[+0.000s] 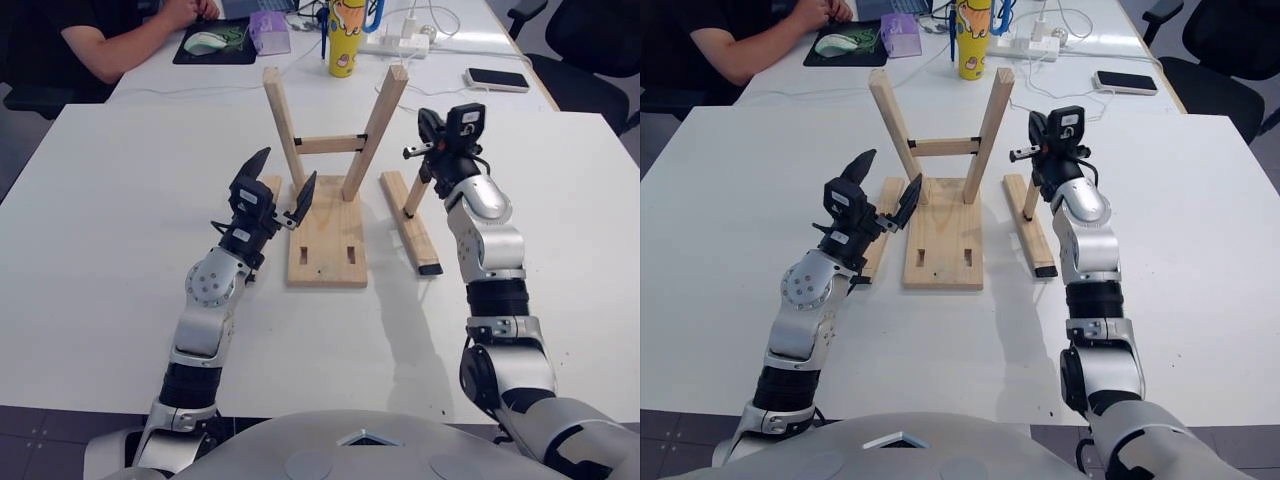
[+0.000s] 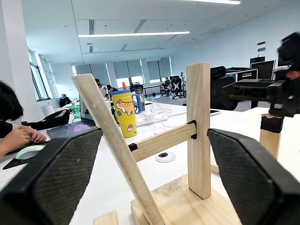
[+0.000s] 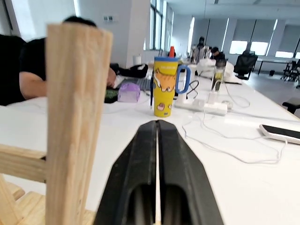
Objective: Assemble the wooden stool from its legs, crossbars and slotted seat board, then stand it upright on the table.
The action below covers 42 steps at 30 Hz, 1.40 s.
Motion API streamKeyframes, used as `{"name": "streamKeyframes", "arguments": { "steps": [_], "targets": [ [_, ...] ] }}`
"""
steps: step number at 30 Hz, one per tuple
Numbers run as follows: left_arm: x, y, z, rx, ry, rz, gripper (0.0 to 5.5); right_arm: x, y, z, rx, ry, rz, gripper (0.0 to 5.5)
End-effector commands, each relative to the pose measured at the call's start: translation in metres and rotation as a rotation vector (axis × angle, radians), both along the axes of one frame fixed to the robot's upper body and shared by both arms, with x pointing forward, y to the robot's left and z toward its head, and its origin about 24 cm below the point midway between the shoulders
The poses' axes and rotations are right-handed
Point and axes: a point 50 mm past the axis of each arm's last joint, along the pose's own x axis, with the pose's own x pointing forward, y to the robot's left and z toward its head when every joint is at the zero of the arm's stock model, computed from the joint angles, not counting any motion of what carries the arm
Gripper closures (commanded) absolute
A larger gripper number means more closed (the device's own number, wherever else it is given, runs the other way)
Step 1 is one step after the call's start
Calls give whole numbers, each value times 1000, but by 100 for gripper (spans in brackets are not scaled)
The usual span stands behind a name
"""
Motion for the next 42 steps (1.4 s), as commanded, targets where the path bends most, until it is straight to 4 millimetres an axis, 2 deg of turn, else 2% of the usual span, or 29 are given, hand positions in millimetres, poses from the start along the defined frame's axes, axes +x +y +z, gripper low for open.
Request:
{"name": "streamKeyframes", "arguments": {
  "steps": [1, 3, 5, 8, 11, 14, 18, 26, 34, 42],
  "targets": [
    [-3, 0, -3, -2, 17, 8, 135, -10, -22, 72, -50, -283, -88, 548],
    [-3, 0, -5, -2, 20, 11, 135, -16, -41, 83, -62, -296, -178, 548],
    [-5, 1, -5, -4, 21, 33, 135, -17, -56, 73, -112, -228, -229, 548],
    [-7, 2, -6, -3, 22, 56, 135, -29, -79, 9, -150, 82, -231, 548],
    [-7, 6, -7, 4, 22, 86, 135, -57, -82, -46, -165, 365, -160, 503],
    [-7, 10, -6, 4, 24, 102, 135, -71, -71, -71, -181, 575, -63, 459],
    [-6, 10, -8, 10, 37, 97, 135, -68, -56, -66, -118, 618, 6, 404],
    [-7, 15, -10, 28, 46, 93, 135, -74, -33, -65, -122, 705, 78, 287],
    [-4, 12, -11, 39, 44, 70, 135, -75, -11, -79, -130, 781, 80, 166],
    [-3, 12, -10, 53, 39, 71, 135, -65, -15, -87, -198, 806, -16, 152]
  ]
}}
